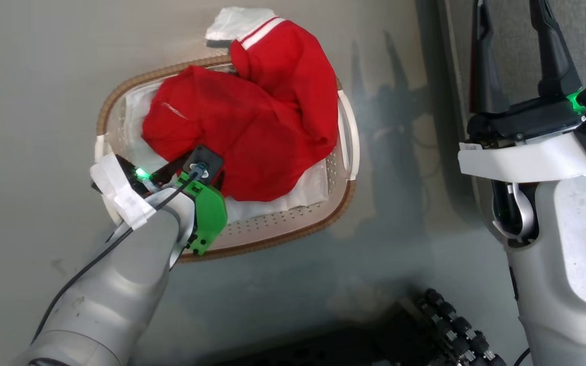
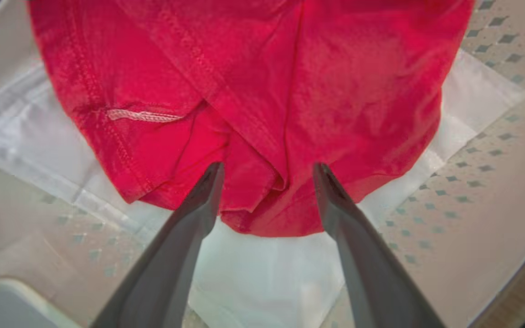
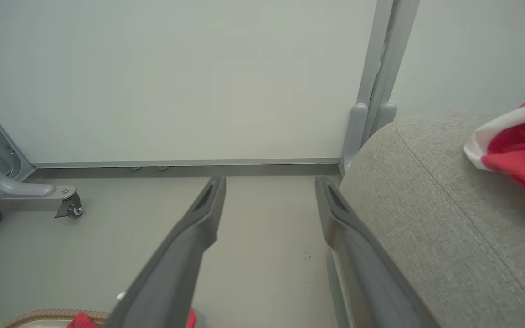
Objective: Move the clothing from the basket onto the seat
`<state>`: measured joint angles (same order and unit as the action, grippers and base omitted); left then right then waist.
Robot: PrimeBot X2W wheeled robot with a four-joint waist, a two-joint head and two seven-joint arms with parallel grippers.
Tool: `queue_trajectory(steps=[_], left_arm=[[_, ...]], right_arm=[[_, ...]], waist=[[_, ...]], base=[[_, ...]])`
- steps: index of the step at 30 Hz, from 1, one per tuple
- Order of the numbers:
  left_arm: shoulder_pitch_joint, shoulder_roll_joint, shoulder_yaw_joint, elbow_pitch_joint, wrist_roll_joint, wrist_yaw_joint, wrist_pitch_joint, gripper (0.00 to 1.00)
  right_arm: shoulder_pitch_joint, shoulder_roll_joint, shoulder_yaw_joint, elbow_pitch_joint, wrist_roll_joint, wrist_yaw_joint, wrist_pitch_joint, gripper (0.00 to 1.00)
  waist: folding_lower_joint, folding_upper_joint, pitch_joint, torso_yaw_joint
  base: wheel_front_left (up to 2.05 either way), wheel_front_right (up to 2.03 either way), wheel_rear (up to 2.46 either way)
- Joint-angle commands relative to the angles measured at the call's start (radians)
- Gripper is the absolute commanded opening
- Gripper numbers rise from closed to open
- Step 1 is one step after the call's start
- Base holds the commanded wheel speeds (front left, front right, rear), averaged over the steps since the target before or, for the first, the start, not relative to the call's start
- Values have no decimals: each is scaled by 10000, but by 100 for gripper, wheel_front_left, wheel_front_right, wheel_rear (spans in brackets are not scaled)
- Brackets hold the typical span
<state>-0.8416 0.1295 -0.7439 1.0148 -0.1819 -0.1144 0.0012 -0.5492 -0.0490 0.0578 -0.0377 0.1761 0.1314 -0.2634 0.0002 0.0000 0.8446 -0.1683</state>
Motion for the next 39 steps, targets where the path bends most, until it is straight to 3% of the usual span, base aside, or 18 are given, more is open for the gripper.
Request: queue_trajectory(steps=[1, 14, 15, 18, 26, 39], left_arm=[[-288, 141, -7, 207, 85, 126, 88, 100], [-906, 227, -170, 1607, 170, 816, 570, 100], [-922, 217, -180, 1676, 148, 837, 568, 82], [-947, 210, -198, 1802, 98, 889, 522, 0], [-956, 164, -259, 2009, -10, 913, 372, 0], [-333, -421, -318, 1324, -589, 208, -1158, 0]], right_arm=[[-167, -26, 73, -12, 90, -14, -19, 100], [-244, -26, 413, -41, 592, -14, -19, 100], [-256, -26, 423, -27, 623, -14, -19, 100], [-274, -26, 447, 5, 658, -14, -19, 100], [-277, -26, 400, 84, 679, -14, -19, 100], [196, -31, -18, 769, 191, -14, -19, 100]], waist=[[-2, 0, 685, -681], [-2, 0, 1013, -1130], [-2, 0, 1011, -1143], [-2, 0, 990, -1167], [-2, 0, 876, -1128], [-2, 0, -835, -349]], base=[[0, 0, 0], [0, 0, 0], [0, 0, 0], [0, 0, 0], [0, 0, 0], [0, 0, 0]])
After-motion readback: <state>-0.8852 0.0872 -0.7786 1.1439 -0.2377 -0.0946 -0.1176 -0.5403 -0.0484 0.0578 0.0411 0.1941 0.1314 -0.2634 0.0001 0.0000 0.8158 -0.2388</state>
